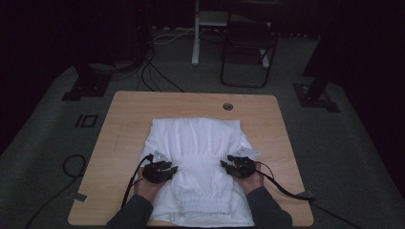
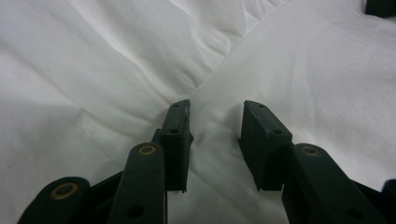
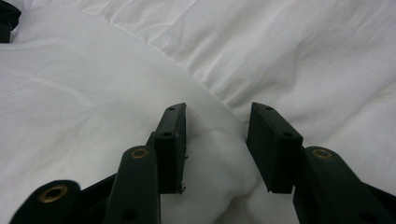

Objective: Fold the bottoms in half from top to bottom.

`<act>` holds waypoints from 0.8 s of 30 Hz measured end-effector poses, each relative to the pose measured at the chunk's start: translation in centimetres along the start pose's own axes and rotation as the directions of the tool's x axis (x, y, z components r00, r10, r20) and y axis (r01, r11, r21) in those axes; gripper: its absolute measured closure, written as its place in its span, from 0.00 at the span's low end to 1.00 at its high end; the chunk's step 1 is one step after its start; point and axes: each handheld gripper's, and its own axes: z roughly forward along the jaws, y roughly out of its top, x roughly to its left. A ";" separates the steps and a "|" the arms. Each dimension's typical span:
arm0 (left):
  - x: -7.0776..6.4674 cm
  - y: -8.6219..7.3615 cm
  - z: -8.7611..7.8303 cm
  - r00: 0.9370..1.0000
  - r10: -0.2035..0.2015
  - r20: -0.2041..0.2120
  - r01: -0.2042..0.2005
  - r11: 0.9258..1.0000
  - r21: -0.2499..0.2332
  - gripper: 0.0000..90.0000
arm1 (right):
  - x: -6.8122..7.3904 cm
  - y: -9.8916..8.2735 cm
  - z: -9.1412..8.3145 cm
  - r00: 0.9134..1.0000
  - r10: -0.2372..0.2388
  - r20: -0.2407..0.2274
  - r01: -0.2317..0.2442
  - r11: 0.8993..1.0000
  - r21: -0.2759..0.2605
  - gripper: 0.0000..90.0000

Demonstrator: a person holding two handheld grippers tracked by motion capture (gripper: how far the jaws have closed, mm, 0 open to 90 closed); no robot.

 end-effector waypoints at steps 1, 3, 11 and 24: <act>0.1 0.3 -0.2 1.000 0.010 -0.001 -0.010 1.000 0.009 0.69 | 0.1 -0.1 -0.1 1.000 -0.003 0.002 0.003 1.000 -0.001 0.63; 0.6 1.2 -0.6 1.000 0.021 -0.016 -0.021 1.000 -0.012 0.65 | 0.2 -0.1 -0.1 1.000 -0.008 0.003 0.008 1.000 0.002 0.63; 6.5 8.1 -1.4 0.979 -0.077 -0.186 0.050 0.988 -0.145 0.44 | -0.1 -0.1 -0.1 1.000 0.017 -0.017 -0.017 1.000 -0.003 0.63; 12.6 9.1 6.1 0.943 -0.182 -0.280 0.186 0.982 -0.012 0.26 | -0.1 -0.1 -0.1 1.000 0.012 -0.015 -0.012 1.000 -0.001 0.63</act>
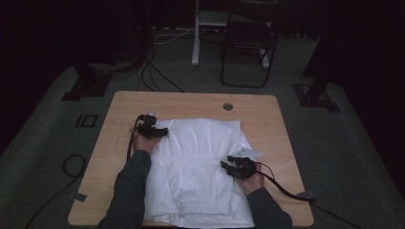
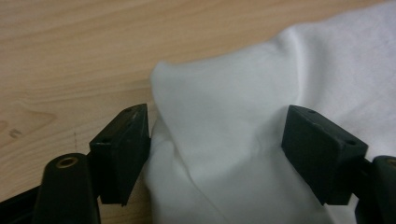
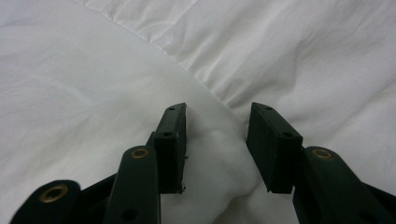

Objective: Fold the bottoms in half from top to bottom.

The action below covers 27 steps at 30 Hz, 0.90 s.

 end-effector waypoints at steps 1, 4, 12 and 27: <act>0.2 -0.2 0.1 1.000 -0.012 0.008 0.012 1.000 -0.002 0.26 | 0.0 0.0 0.0 1.000 -0.001 0.000 0.001 1.000 0.000 0.63; 0.4 -0.6 0.1 1.000 -0.014 0.015 0.014 1.000 -0.022 0.27 | 0.1 0.0 0.0 1.000 -0.008 0.004 0.008 1.000 0.002 0.63; -2.0 -2.6 -1.9 0.995 0.099 -0.009 -0.099 0.994 -0.053 0.86 | 0.2 -0.7 -1.0 1.000 0.008 -0.020 -0.008 1.000 0.005 0.63; -0.5 -3.0 -2.5 0.990 0.029 0.138 -0.028 1.000 -0.009 0.85 | -4.2 4.6 -1.9 0.994 0.104 0.025 -0.104 0.995 -0.008 0.50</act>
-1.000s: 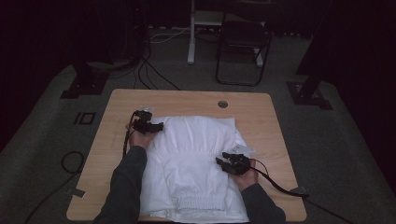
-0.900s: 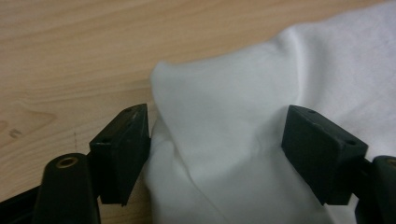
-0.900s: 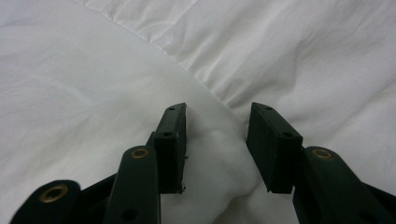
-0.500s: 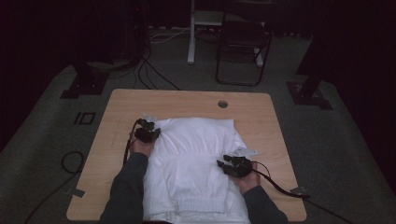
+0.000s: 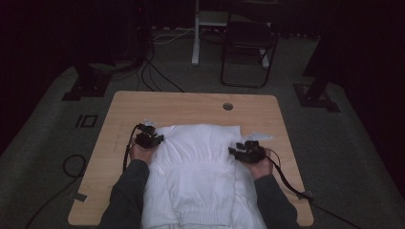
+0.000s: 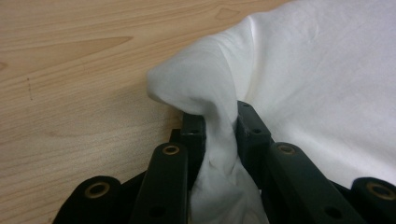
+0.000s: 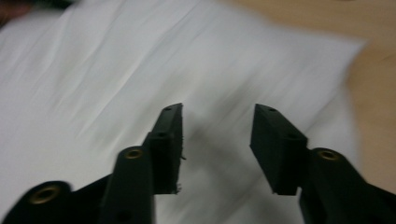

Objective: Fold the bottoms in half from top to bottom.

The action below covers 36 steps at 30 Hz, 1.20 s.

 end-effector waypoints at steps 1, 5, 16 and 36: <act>0.0 0.0 0.0 1.000 0.000 0.000 0.000 1.000 0.000 0.85 | -0.9 1.0 0.6 0.999 0.031 0.021 -0.031 1.000 0.001 0.40; 0.3 0.0 0.0 1.000 -0.012 0.017 0.012 1.000 -0.001 0.85 | -4.2 3.5 3.4 0.989 0.125 0.080 -0.126 0.992 0.009 0.30; 0.7 0.2 0.1 0.999 -0.024 0.041 0.024 1.000 0.011 0.84 | -5.6 4.0 8.1 0.986 0.090 0.139 -0.106 0.987 0.118 0.24; 2.6 0.4 -1.2 0.971 -0.164 0.175 0.170 0.985 -0.019 0.91 | -6.3 4.0 5.1 0.989 0.130 0.073 -0.131 0.991 0.020 0.96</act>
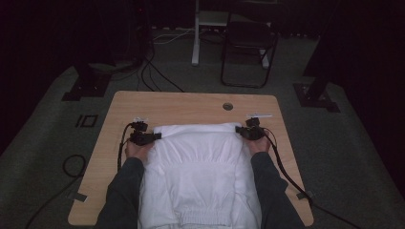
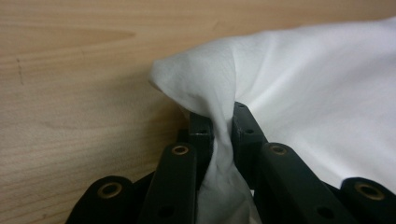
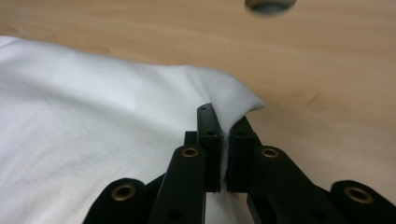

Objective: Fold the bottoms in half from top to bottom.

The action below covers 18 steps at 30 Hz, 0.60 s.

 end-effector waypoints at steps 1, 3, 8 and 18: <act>0.0 0.2 -0.3 1.000 -0.005 0.007 0.005 1.000 -0.014 0.91 | 0.0 0.3 -0.3 1.000 -0.012 0.001 0.012 1.000 -0.009 0.96; 0.0 0.8 -1.0 1.000 -0.002 0.013 0.003 0.999 -0.049 0.92 | 0.1 0.8 -0.7 1.000 -0.026 0.002 0.026 0.999 -0.026 0.96; -0.7 3.2 -3.5 0.999 0.015 0.052 -0.005 0.983 -0.182 0.92 | 0.3 3.0 -2.6 1.000 -0.022 0.007 0.023 0.988 -0.150 0.96; -1.7 1.8 -5.6 0.995 0.061 0.082 -0.044 0.979 -0.197 0.91 | 1.0 2.2 -5.2 0.994 -0.107 -0.033 0.099 0.977 -0.187 0.96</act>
